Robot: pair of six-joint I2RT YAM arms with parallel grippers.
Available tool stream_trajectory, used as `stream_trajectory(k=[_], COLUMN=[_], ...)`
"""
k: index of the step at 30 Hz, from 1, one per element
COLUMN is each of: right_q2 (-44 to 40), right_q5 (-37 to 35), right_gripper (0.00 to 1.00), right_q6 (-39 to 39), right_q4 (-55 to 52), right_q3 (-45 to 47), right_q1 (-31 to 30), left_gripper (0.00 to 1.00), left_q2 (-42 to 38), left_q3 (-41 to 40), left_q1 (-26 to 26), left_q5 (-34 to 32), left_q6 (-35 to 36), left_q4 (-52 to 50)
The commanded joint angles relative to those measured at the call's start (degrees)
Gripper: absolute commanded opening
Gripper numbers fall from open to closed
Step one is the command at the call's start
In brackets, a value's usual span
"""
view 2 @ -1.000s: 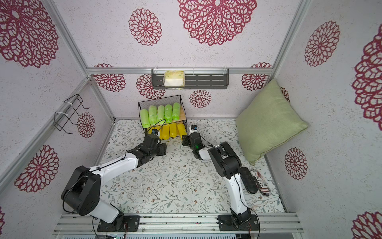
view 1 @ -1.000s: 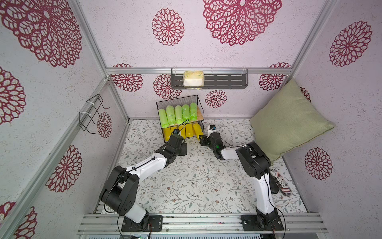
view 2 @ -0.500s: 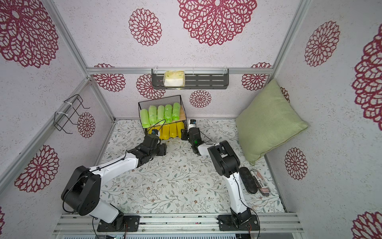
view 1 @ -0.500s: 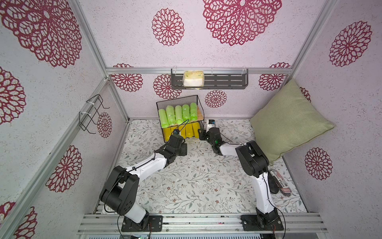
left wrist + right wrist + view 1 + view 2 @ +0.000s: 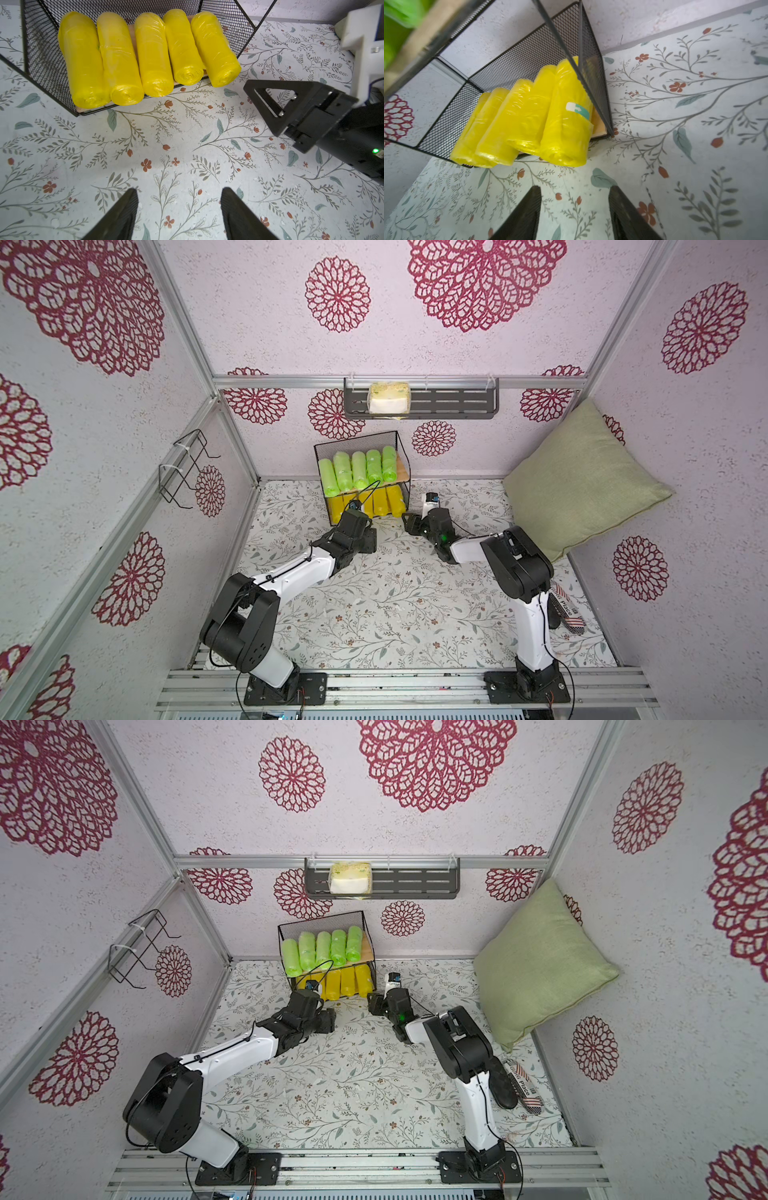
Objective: Sort the rolls of trash bags by color and place them on the shelf
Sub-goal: Adjust the roll of trash bags on the shelf.
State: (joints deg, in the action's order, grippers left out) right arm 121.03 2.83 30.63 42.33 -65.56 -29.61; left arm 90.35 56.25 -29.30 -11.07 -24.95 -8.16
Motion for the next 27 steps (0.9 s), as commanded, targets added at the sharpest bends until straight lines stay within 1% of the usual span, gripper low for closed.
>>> stream_trajectory(k=[1,6,10,17,27], right_q2=[-2.9,0.0,2.6,6.6,12.4], right_q5=[2.2,3.2,3.7,3.0,0.1], right_gripper=[0.52,0.39,0.32,0.28,0.26], right_q6=[0.5,2.7,4.7,7.0,8.8], right_q4=[3.9,5.2,6.0,6.4,5.6], right_q3=[0.5,-0.5,-2.4,-6.4,-13.6], right_q1=[0.1,0.0,-0.1,-0.1,0.0], left_gripper=[0.68,0.68,0.68,0.68,0.68], left_q2=[-0.6,0.1,-0.1,-0.1,-0.8], left_q3=[-0.8,-0.9,-1.2,-1.7,-2.5], left_q1=[0.6,1.3,1.4,1.8,2.1], left_q5=[0.5,2.3,2.3,2.3,2.2], left_q6=[-0.2,-1.0,-1.0,-0.9,-0.9], left_q4=[1.2,1.8,1.8,1.8,1.7])
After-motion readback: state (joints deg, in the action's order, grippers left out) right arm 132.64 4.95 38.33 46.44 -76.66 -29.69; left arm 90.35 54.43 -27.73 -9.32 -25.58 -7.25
